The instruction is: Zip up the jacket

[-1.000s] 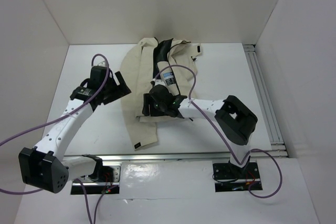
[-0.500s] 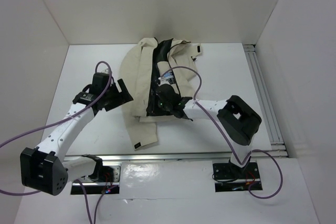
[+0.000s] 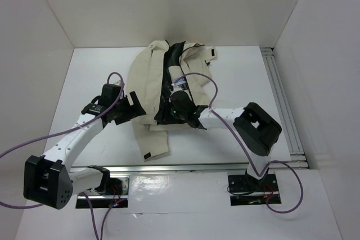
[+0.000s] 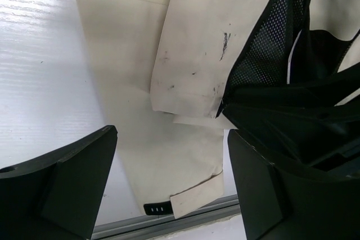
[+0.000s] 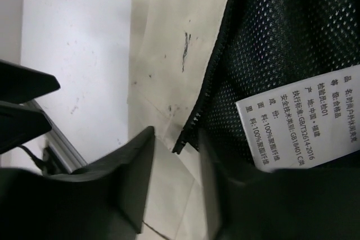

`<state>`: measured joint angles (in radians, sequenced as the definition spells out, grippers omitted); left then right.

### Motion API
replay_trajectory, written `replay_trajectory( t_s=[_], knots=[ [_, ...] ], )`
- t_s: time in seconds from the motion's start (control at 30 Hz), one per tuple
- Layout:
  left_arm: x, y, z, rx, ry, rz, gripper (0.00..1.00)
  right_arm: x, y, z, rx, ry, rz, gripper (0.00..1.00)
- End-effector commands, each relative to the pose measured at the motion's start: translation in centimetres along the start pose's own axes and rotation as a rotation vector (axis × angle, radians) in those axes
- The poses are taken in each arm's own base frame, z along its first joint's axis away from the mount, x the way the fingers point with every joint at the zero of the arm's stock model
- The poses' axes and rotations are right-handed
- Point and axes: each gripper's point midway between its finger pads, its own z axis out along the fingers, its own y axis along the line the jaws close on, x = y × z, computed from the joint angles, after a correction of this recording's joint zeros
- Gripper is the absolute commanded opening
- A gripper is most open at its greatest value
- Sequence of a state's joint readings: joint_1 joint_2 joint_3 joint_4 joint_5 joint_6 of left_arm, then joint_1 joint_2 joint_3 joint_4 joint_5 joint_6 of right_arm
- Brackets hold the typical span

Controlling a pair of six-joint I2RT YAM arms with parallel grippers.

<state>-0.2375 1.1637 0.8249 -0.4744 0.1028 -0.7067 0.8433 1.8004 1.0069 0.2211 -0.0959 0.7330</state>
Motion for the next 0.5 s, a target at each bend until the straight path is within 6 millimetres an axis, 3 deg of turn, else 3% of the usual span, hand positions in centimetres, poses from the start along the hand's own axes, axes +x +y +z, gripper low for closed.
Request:
replay_trajectory(
  t_s=[0.0, 0.1, 0.47],
  knots=[
    [-1.4, -0.1, -0.3, -0.005, -0.057, 0.012, 0.93, -1.9, 1.8, -0.8, -0.060, -0.057, 0.002, 0.49],
    [-1.8, -0.2, -0.4, -0.007, -0.070, 0.004, 0.93, -1.4, 1.6, -0.5, -0.065, -0.046, 0.013, 0.54],
    [-1.6, -0.1, -0.4, -0.013, -0.062, 0.012, 0.93, -0.8, 2.7, 1.3, -0.132, 0.008, 0.008, 0.54]
  ],
)
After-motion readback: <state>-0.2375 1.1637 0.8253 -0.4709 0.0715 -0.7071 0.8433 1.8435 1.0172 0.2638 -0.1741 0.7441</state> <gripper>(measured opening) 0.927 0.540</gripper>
